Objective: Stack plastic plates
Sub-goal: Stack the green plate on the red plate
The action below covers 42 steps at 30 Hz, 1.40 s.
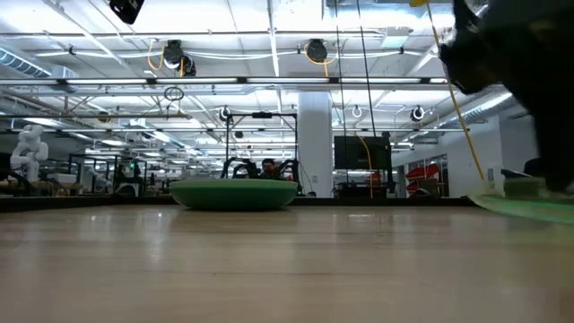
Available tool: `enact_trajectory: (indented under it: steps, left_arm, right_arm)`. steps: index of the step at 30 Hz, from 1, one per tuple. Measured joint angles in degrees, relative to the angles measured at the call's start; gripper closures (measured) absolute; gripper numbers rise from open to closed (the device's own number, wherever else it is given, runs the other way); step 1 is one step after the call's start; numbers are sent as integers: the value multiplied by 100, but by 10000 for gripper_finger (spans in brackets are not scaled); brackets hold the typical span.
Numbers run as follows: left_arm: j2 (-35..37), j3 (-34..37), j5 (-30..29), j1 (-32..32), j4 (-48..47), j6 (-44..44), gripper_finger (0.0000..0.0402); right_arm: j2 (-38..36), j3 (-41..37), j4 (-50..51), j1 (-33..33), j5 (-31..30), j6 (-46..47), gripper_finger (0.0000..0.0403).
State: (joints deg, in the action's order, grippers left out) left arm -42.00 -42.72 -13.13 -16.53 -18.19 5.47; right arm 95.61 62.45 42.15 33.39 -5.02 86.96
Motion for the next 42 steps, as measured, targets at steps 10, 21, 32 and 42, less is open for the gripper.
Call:
enact_trajectory:
  steps: [10, 21, 32, 42]
  left_arm:
    - [0, 0, -6, 0, 1, -169, 314]
    - [0, 0, -300, 0, -1, -644, 314]
    - [0, 0, -427, 0, -7, -995, 314]
    - [3, -1, -910, 0, 6, -1195, 314]
  right_arm:
    - [0, 552, 62, -646, -421, -2269, 403]
    - [-10, 1192, 219, -1770, -574, -5777, 403]
    - [-11, 1843, 549, -2834, -564, -7927, 403]
    - [-13, 2453, 509, -3581, -570, -9372, 403]
